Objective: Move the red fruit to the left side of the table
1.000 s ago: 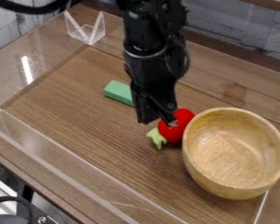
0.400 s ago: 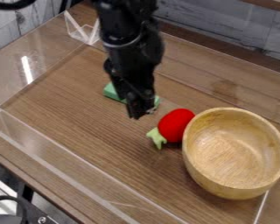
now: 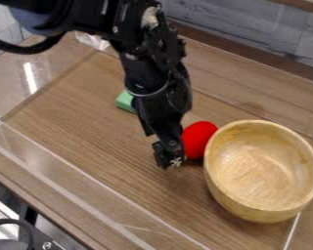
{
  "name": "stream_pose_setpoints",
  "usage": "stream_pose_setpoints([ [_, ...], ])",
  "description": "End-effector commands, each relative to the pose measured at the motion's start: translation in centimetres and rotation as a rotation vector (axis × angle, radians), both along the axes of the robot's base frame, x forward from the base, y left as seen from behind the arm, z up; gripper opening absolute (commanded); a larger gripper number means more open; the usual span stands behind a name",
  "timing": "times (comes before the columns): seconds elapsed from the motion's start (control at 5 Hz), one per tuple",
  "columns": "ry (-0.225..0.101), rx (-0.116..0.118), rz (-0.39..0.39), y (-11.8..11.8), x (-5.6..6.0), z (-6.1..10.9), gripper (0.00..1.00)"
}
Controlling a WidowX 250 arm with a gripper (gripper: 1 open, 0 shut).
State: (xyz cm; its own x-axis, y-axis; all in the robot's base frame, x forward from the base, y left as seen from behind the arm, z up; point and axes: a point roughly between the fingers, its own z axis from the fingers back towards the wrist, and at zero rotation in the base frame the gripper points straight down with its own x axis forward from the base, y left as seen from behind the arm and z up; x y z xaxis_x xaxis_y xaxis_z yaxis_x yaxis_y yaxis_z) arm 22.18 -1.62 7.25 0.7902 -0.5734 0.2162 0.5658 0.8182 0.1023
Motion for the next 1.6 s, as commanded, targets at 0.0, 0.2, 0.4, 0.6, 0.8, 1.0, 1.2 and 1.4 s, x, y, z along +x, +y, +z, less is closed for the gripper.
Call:
stream_pose_setpoints([
  [0.0, -0.014, -0.004, -0.025, 0.7, 0.0, -0.7, 1.00],
  [0.2, -0.007, -0.005, -0.038, 1.5, -0.5, -1.8, 1.00],
  [0.4, -0.003, -0.007, -0.007, 2.0, -1.0, -2.1, 1.00],
  [0.6, 0.000, -0.011, 0.026, 2.5, -1.5, -2.3, 1.00],
  [0.8, 0.001, -0.014, 0.019, 3.3, -0.5, -1.4, 1.00],
  [1.0, -0.001, -0.018, 0.004, 3.8, 0.8, -0.6, 1.00],
  [1.2, 0.001, -0.019, -0.024, 2.9, 1.3, -1.4, 1.00],
  [1.4, 0.005, -0.021, -0.047, 2.4, 1.6, -2.3, 1.00],
])
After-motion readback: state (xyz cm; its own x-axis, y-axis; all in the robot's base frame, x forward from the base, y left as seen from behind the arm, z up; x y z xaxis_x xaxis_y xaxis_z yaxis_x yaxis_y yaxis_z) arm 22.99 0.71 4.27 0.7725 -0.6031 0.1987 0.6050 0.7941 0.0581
